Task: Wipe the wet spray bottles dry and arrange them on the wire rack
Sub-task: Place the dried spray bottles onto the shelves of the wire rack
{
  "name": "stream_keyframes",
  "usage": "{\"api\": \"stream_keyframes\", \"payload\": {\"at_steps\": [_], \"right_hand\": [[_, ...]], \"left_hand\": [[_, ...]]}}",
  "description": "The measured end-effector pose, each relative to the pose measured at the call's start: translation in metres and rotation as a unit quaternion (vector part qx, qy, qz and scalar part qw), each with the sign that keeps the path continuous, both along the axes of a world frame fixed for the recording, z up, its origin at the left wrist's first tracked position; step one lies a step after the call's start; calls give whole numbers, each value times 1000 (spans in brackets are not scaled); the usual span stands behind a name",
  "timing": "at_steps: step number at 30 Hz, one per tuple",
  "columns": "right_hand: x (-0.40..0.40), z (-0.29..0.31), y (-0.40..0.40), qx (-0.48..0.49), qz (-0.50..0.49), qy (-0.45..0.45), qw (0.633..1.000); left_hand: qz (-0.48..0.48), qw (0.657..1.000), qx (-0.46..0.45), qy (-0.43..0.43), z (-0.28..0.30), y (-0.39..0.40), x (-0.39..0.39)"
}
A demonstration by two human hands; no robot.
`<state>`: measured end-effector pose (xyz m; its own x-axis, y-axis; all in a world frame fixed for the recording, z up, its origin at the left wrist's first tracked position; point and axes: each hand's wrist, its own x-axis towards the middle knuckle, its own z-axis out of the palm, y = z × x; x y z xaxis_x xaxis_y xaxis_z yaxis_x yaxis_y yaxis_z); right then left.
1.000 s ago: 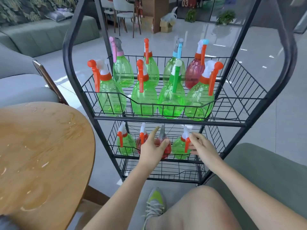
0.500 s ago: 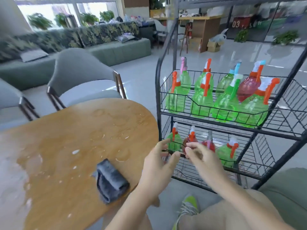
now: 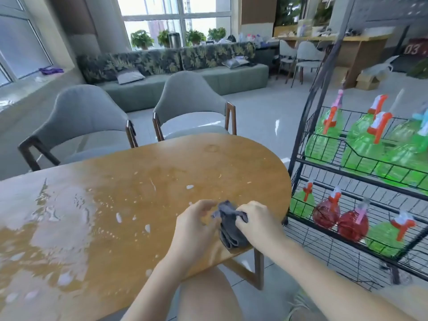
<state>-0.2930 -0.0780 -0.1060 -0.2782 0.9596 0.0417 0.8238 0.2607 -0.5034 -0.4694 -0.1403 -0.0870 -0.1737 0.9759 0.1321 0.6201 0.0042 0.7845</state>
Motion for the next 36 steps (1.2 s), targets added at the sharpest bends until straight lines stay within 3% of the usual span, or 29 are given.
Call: {"api": "stream_keyframes", "payload": {"at_steps": [5, 10, 12, 16, 18, 21, 26, 30, 36], "right_hand": [[36, 36, -4, -36, -2, 160, 986], [112, 88, -19, -52, -19, 249, 967], [151, 104, -29, -49, -44, 248, 966], [240, 118, -53, -54, -132, 136, 980], [290, 123, -65, -35, -188, 121, 974], [361, 136, -79, 33, -280, 149, 948], [438, 149, -67, 162, -408, 221, 871], [462, 142, -43, 216, -430, 224, 847], [476, 115, -16, 241, -408, 170, 864]], "left_hand": [[-147, 985, -12, 87, 26, 38, 10], [-252, 967, -21, -6, 64, 76, 64], [-282, 958, -20, -55, 73, 83, 100], [-342, 935, 2, -96, 79, 82, 195], [-368, 921, -2, -126, 84, 78, 247], [-368, 918, 1, -146, 91, 77, 321], [-321, 934, 32, -151, 104, 91, 426], [-306, 945, 113, -39, 105, 106, 479], [-341, 907, 181, 169, 108, 125, 514]]}}
